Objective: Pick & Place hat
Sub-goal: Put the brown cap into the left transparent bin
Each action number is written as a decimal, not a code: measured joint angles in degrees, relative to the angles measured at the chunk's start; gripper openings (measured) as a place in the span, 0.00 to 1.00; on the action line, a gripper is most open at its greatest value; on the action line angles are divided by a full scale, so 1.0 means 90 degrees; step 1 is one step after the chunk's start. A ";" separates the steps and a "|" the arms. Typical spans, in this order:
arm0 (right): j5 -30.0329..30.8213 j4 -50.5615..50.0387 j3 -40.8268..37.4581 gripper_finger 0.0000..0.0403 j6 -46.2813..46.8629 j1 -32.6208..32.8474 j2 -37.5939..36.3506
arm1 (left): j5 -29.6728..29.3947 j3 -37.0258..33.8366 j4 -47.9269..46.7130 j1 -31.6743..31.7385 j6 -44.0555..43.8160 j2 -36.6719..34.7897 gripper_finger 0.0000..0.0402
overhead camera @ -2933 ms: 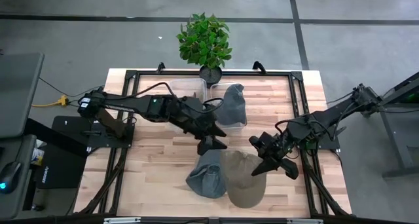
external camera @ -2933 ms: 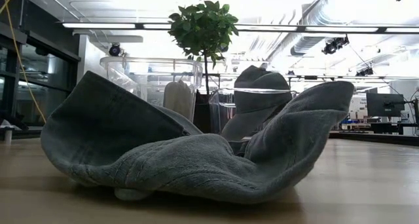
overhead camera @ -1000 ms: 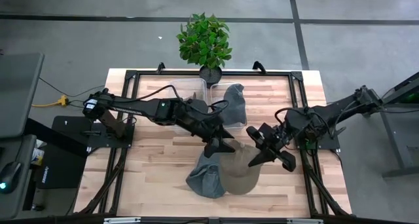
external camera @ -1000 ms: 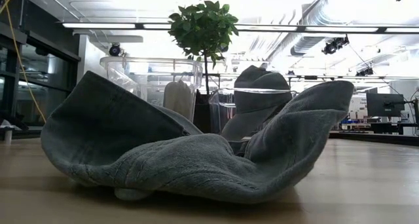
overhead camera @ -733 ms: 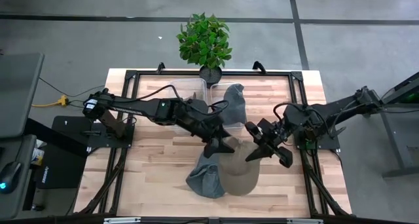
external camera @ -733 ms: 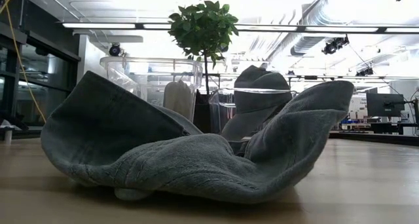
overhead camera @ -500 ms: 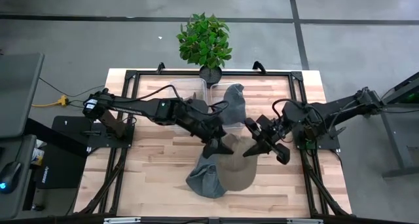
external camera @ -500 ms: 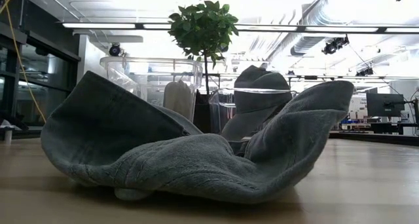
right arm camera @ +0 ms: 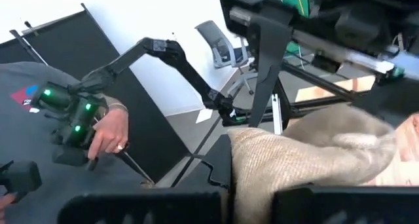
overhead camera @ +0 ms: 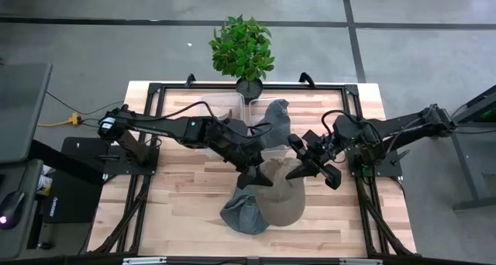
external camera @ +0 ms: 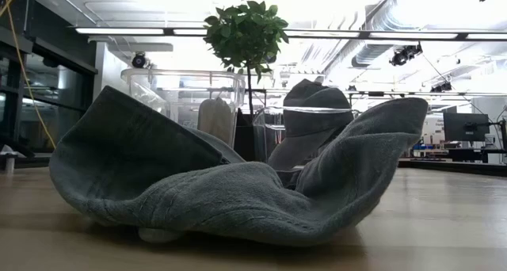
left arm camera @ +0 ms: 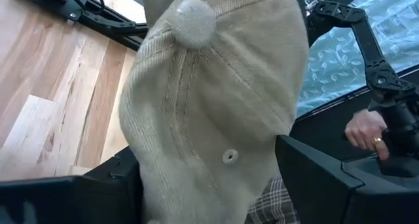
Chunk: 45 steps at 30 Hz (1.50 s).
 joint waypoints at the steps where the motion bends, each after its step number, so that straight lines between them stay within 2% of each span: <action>1: -0.0007 -0.0059 0.0000 0.00 0.0000 -0.0016 0.0000 | -0.0002 0.0000 0.0003 0.0000 0.0000 0.0000 0.62; 6: -0.0011 -0.0310 0.0000 0.00 0.0003 -0.0026 0.0000 | -0.0002 0.0000 0.0001 0.0000 0.0000 0.0000 0.46; 13: -0.0012 -0.0325 0.0000 0.00 0.0005 -0.0026 0.0000 | -0.0017 0.0000 -0.0233 0.0002 0.0016 0.0000 0.09; 15: -0.0007 -0.0364 0.0000 0.00 0.0010 -0.0026 0.0000 | -0.0047 0.0000 -0.0329 0.0002 0.0050 0.0000 0.03; 24: 0.0119 -0.0511 0.0000 0.00 0.0089 -0.0026 0.0000 | -0.1062 0.0000 -0.0629 0.0000 -0.0005 0.0000 0.00; 27: 0.0362 -0.0551 0.0000 0.00 0.0190 -0.0026 0.0000 | -0.1303 0.0000 -0.0731 0.0000 -0.0168 0.0000 0.00; 32: 0.0776 -0.0724 0.0000 0.00 0.0325 -0.0043 -0.0001 | -0.1299 0.0000 -0.0845 -0.0002 -0.0262 0.0000 0.00; 35: 0.0804 -0.0849 0.0000 0.01 0.0508 -0.0146 0.0000 | -0.1294 0.0000 -0.0873 -0.0002 -0.0284 0.0000 0.00; 45: 0.0795 -0.1483 0.0000 0.18 0.0567 -0.0650 -0.0419 | -0.1220 0.0000 -0.1160 -0.0061 -0.0481 0.0000 0.00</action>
